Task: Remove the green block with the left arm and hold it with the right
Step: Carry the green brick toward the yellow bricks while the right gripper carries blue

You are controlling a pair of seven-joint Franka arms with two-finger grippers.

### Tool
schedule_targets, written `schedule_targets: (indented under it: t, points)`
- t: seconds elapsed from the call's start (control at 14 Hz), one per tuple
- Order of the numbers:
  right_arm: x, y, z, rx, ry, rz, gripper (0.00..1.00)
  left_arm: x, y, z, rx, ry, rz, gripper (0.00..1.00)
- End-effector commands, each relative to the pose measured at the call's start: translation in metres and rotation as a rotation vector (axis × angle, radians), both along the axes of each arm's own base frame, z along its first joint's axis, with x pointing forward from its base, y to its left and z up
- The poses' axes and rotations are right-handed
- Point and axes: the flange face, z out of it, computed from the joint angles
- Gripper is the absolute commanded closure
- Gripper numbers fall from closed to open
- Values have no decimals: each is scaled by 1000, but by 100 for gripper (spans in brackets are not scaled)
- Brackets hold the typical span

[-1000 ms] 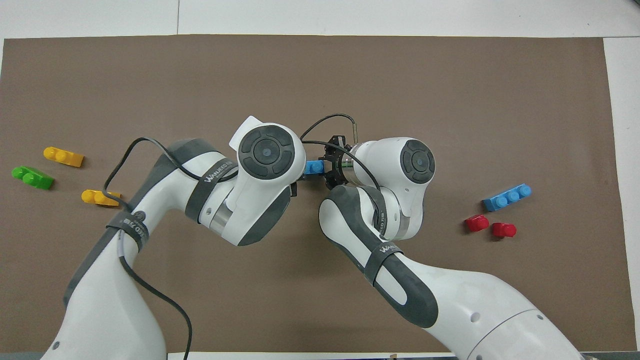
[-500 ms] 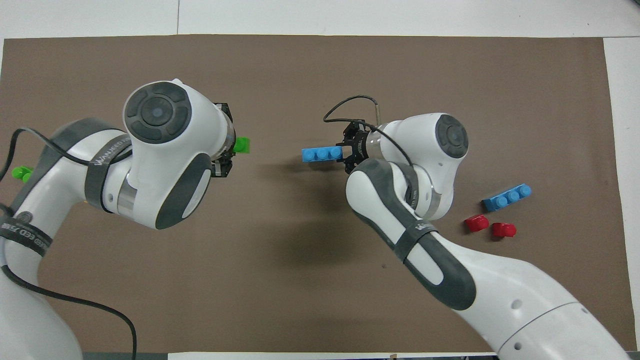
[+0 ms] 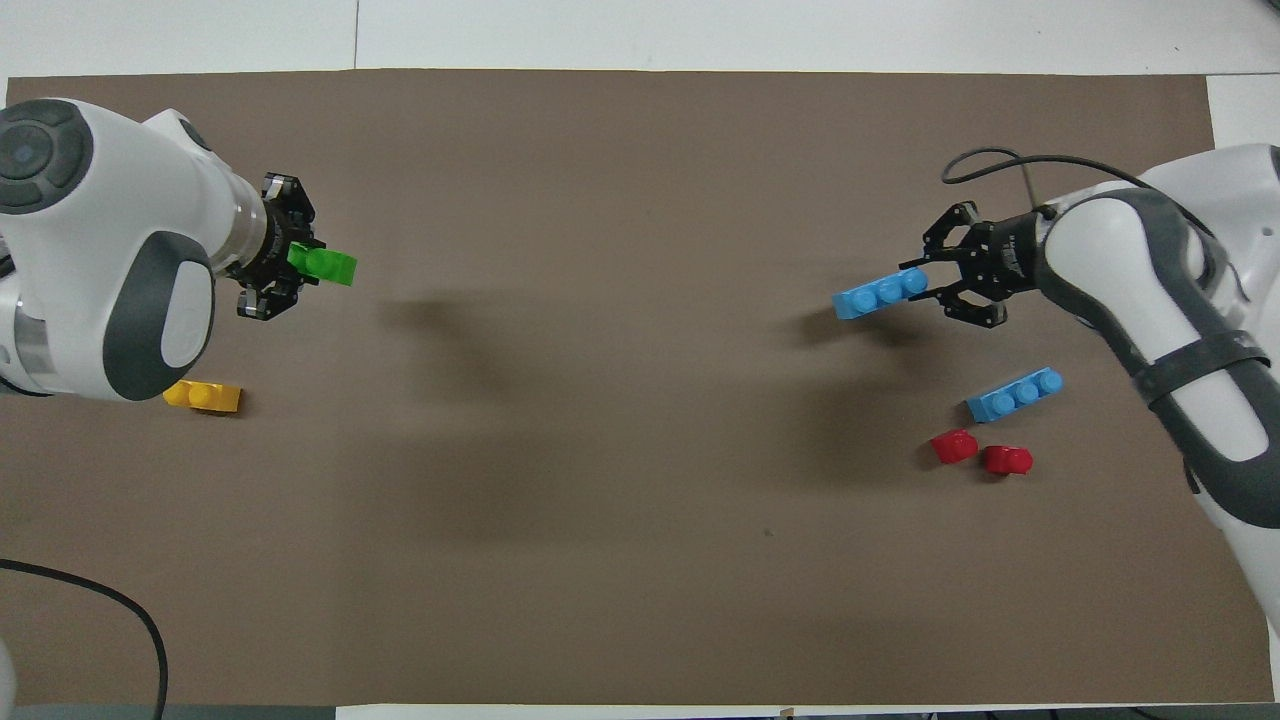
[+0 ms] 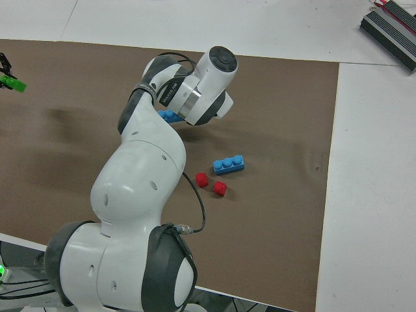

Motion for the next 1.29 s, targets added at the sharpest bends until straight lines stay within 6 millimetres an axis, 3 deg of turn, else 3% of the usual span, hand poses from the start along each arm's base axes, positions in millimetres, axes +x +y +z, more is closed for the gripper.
schedule_targets:
  t: [0.0, 0.14, 0.57, 0.79, 0.86, 0.93, 1.0, 1.07, 1.14, 1.21]
  points:
    - [-20, -39, -9, -11, -4, 36, 100, 6, 42, -13, -4, -4, -81, 100]
    - [-27, -63, -14, -13, -4, 14, 100, 13, 69, -28, 7, -17, -134, 100]
    - [-38, -58, -33, -38, 3, -14, 100, 38, 118, -92, 32, -54, -236, 100]
    - [-40, -55, -38, -45, 3, -20, 100, 48, 138, -110, 43, -60, -257, 100]
    - [-40, -48, -40, -51, -1, -14, 70, 53, 140, -116, 45, -67, -256, 100]
    - [-40, -45, -40, -51, 1, -12, 27, 55, 140, -120, 47, -82, -255, 100]
    - [-40, -44, -38, -49, 7, -16, 11, 53, 140, -124, 49, -90, -258, 100]
    - [-38, -44, -36, -47, 9, -22, 4, 52, 140, -126, 53, -92, -276, 100]
    - [-37, -44, -34, -45, 7, -20, 2, 51, 139, -128, 58, -90, -318, 77]
    - [-36, -44, -30, -44, 5, -21, 1, 49, 140, -132, 62, -82, -356, 1]
